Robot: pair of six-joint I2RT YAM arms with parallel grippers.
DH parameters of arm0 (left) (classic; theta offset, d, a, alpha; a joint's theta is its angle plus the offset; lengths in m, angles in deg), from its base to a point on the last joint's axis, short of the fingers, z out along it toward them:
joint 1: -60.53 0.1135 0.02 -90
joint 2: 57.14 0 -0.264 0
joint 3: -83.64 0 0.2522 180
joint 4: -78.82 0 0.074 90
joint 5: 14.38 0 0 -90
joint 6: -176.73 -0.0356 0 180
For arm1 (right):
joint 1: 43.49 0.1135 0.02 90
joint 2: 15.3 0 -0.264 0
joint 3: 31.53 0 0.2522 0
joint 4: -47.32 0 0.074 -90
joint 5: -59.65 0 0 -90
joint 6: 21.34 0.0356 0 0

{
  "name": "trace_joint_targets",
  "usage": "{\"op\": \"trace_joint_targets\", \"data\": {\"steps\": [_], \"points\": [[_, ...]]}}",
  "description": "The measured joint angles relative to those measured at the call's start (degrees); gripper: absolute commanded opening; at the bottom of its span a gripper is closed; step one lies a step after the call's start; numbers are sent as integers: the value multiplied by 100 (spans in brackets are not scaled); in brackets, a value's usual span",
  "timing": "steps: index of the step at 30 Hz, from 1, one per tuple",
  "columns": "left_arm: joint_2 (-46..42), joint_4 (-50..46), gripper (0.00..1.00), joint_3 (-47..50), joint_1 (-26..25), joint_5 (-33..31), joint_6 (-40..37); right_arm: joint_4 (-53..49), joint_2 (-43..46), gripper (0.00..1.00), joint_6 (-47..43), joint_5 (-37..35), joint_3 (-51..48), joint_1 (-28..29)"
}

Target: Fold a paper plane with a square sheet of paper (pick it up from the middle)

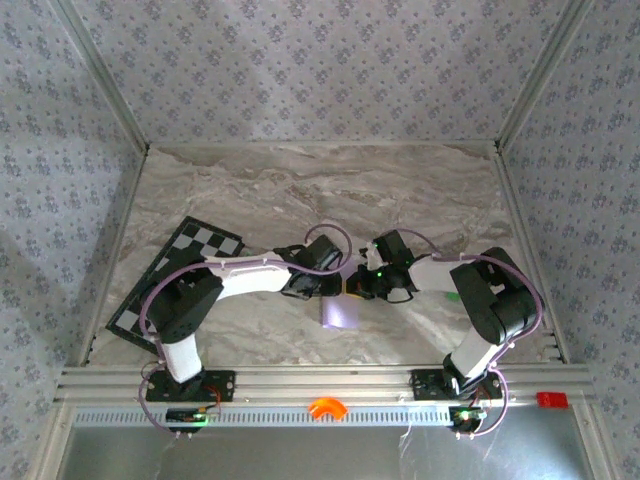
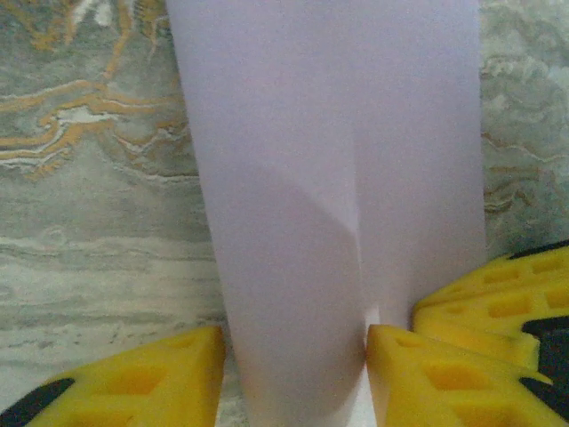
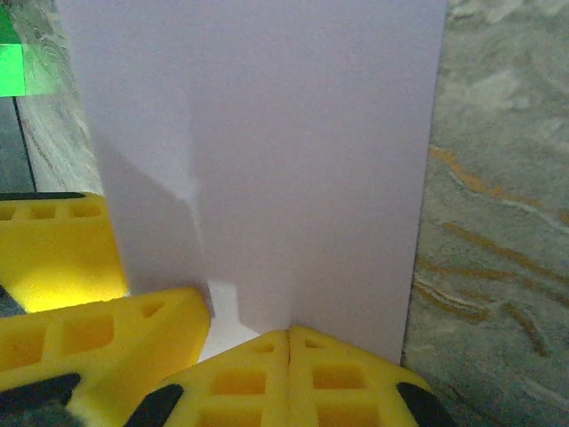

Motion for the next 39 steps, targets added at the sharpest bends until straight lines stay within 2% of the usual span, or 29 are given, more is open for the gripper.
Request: {"op": "trace_joint_targets", "data": {"steps": [10,24,39], "points": [[0,-55,41,4,-22,-109,-28,-282,232,13,61,-4,225,-125],[-17,31,39,79,7,-127,-125,-466,848,15,61,-116,-70,-476],[-92,308,39,282,234,369,-352,-706,1381,16,35,-142,-365,-1014]]}}
